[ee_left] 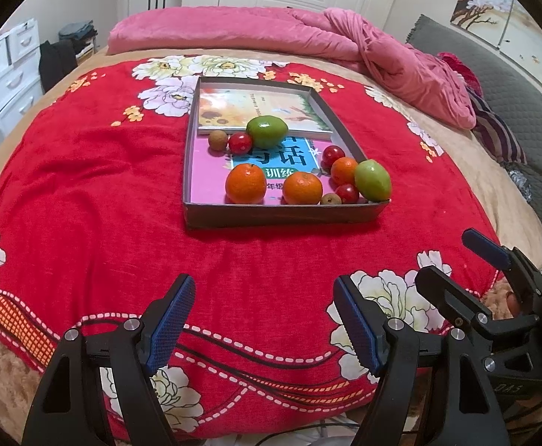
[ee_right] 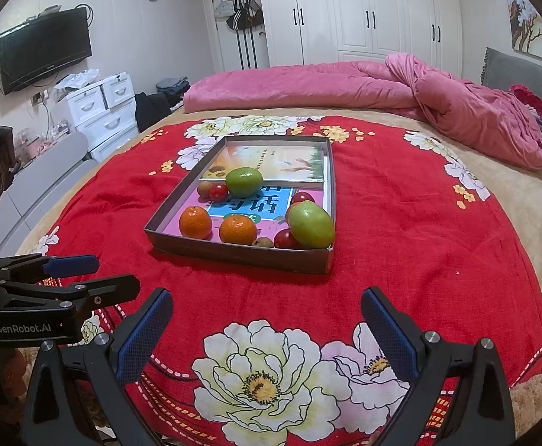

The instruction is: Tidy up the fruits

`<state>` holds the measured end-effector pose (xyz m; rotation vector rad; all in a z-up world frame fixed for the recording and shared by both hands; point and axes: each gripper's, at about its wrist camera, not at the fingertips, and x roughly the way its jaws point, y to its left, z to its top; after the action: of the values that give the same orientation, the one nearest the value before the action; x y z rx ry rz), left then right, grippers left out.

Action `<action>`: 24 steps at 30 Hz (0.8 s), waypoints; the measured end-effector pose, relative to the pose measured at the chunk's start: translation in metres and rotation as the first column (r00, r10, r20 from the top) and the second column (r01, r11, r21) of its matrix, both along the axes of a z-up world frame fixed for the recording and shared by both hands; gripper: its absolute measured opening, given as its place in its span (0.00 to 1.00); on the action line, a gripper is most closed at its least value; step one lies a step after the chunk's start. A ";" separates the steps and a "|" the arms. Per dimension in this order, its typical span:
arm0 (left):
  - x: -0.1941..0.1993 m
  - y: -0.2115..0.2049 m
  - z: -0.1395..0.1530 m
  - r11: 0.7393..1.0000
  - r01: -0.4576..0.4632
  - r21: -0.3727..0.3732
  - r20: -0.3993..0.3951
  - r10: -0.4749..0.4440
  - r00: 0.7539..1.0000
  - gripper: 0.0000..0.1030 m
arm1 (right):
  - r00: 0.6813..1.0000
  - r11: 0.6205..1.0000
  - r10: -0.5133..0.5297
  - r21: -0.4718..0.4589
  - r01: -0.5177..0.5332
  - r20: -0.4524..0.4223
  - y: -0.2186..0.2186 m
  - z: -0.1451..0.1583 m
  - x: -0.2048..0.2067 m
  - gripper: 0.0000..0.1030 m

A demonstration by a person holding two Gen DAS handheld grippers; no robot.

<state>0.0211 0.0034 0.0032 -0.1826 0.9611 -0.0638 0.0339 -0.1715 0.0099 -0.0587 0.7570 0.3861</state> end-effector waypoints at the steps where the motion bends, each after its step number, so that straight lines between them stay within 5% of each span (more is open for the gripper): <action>1: 0.000 0.000 0.000 1.000 0.000 0.001 0.000 0.000 1.000 0.75 | 1.000 1.000 0.001 0.000 -0.001 0.000 0.000 0.000 0.000 0.99; 24: 0.001 0.001 0.002 1.000 -0.008 0.012 0.008 0.008 1.000 0.75 | 1.000 1.000 -0.017 -0.003 0.017 0.012 -0.003 0.002 0.001 0.99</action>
<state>0.0217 0.0047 0.0051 -0.1748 0.9521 -0.0508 0.0346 -0.1742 0.0118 -0.0575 0.7458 0.3684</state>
